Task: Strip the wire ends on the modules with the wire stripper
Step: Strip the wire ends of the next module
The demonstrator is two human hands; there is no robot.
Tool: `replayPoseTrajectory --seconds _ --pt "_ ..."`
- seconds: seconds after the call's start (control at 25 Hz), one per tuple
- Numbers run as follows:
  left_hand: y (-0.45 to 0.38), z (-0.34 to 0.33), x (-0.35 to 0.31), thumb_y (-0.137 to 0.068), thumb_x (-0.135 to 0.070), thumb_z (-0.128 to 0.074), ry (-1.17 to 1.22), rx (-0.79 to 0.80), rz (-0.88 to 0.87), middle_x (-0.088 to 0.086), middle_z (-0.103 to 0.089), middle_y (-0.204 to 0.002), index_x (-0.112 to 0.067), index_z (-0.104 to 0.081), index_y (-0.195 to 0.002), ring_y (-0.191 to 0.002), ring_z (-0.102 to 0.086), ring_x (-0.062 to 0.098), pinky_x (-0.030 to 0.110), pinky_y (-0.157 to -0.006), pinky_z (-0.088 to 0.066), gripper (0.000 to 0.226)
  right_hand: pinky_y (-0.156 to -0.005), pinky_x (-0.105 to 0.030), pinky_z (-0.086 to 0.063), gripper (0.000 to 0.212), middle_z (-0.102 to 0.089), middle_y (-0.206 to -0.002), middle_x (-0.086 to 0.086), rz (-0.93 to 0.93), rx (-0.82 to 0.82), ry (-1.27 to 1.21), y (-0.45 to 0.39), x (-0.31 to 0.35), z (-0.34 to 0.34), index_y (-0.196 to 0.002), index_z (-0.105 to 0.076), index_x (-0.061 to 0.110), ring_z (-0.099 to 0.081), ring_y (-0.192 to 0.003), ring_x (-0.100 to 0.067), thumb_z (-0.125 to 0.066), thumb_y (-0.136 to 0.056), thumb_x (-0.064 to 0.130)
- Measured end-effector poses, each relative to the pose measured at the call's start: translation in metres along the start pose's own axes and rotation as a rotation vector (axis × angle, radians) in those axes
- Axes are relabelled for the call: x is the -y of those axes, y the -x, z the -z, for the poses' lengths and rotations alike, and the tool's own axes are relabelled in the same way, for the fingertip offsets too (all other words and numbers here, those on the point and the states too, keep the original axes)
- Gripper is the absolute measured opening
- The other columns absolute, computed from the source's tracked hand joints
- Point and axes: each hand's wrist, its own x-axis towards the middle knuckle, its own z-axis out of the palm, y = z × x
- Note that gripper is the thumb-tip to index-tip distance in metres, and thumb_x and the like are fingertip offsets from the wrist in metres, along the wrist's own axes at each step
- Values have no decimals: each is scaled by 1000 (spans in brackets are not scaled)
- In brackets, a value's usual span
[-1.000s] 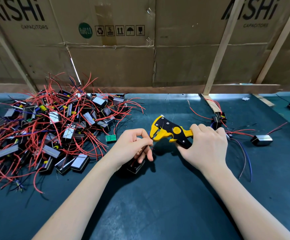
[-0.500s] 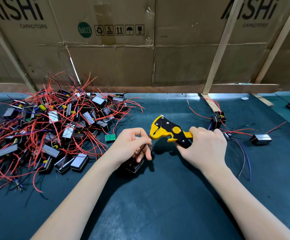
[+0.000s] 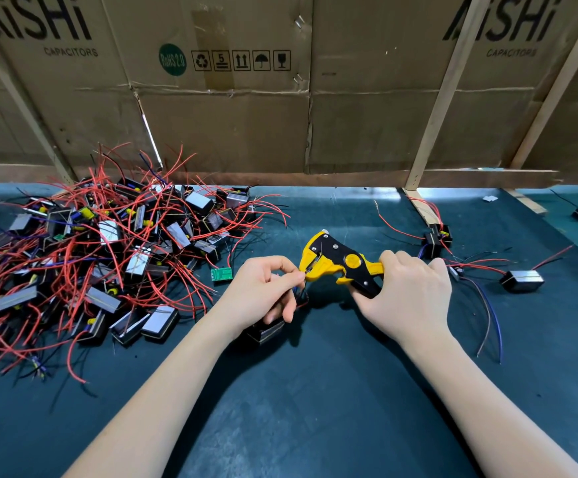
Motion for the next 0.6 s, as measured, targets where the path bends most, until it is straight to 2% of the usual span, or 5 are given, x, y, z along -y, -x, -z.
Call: replayPoseTrajectory --seconds 0.36,0.6 --pt "1 -7 0 -100 -9 -48 47 1 -24 11 -62 -49 -4 -51 -84 -27 -36 13 16 -35 -27 18 -54 -26 -22 57 -49 -46 -3 -29 54 -51 0 4 6 -53 -36 17 -47 -41 -28 -86 -56 45" --pt "4 -2 -5 -100 -11 -50 21 51 -51 9 -59 -46 -5 -54 -83 -28 -31 11 16 -35 -25 19 -52 -28 -18 50 -51 -55 -1 -54 118 -36 -2 -1 7 -58 -43 18 -55 -60 -32 -67 -72 60"
